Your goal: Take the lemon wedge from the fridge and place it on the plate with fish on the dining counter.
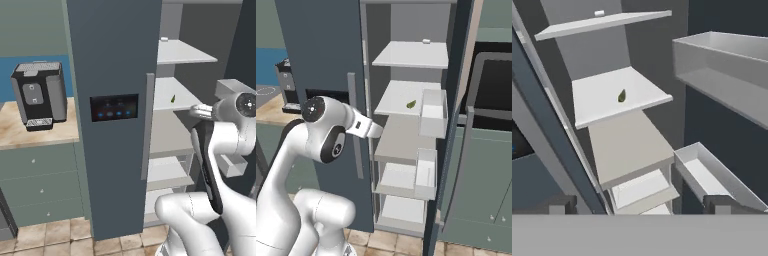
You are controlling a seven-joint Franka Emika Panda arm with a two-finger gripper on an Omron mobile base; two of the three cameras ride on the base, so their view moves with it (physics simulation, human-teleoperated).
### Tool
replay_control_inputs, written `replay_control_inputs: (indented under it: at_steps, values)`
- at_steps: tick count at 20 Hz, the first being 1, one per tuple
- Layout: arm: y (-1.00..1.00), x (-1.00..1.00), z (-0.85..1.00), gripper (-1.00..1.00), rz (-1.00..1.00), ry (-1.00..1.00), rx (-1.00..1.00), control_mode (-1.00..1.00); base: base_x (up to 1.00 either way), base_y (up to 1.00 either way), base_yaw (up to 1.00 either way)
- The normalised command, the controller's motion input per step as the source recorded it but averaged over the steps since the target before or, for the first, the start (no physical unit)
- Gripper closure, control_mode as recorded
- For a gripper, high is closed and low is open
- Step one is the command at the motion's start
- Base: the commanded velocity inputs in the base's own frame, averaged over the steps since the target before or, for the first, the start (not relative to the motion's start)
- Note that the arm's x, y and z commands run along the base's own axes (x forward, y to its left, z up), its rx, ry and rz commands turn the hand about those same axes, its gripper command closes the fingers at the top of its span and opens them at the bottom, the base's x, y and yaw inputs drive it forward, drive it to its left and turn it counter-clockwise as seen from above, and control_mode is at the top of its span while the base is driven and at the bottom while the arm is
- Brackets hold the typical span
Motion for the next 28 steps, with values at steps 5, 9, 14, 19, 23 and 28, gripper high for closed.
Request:
replay_control_inputs:
  at_steps: [5, 9, 14, 19, 23, 28]
  values:
    - [0.16, 0.11, 0.0, -1.0, 0.08, 0.0, 0.04, -1.0, 0.0, 0.0, 0.0]
    - [0.0, 0.0, 0.0, -1.0, 0.0, 0.0, 0.0, -1.0, 0.0, 0.0, 0.0]
    - [0.02, -0.71, 0.0, -1.0, 0.0, 0.01, 0.03, -1.0, 0.0, 0.0, 0.0]
    - [0.0, -0.32, 0.02, -1.0, 0.02, 0.08, 0.07, -1.0, 0.0, 0.0, 0.0]
    - [-0.05, 0.09, 0.0, -1.0, 0.0, 0.0, 0.01, -1.0, 0.0, 0.0, 0.0]
    - [-0.56, 0.38, 0.0, -1.0, -0.03, 0.03, 0.06, -1.0, 0.0, 0.0, 0.0]
